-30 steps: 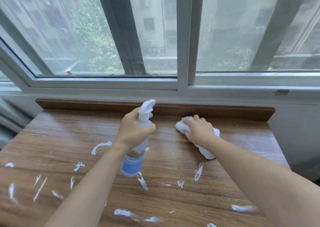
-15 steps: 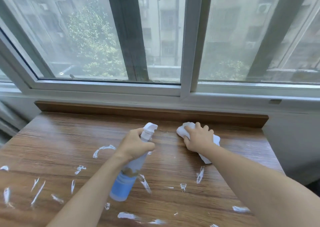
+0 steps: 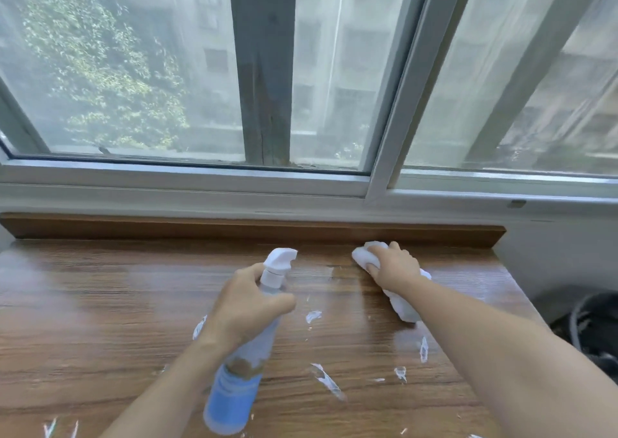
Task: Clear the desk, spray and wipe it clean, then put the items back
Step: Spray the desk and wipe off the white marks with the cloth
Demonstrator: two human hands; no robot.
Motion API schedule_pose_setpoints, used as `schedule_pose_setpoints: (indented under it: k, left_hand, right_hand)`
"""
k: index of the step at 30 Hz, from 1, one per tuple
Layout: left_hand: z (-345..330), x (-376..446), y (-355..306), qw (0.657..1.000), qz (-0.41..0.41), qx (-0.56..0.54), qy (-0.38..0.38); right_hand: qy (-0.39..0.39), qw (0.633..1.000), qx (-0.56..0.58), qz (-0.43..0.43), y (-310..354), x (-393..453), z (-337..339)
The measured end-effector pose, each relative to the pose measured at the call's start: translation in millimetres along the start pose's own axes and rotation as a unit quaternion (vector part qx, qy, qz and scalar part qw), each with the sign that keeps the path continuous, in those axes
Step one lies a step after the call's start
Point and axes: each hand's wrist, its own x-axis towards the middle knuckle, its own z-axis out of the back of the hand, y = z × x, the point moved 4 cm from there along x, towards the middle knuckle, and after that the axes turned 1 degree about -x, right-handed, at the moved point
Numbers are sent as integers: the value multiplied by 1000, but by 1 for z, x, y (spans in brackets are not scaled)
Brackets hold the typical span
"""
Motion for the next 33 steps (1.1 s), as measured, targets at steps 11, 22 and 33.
schedule_pose_setpoints:
  k: [11, 22, 33]
  left_hand:
    - [59, 14, 13, 998, -52, -29, 38]
    - [62, 32, 23, 997, -57, -23, 43]
    - [44, 19, 17, 997, -41, -40, 43]
  right_hand:
    - [-20, 994, -47, 94, 82, -15, -3]
    - [18, 983, -41, 178, 76, -60, -14]
    - [-18, 990, -37, 137, 86, -53, -11]
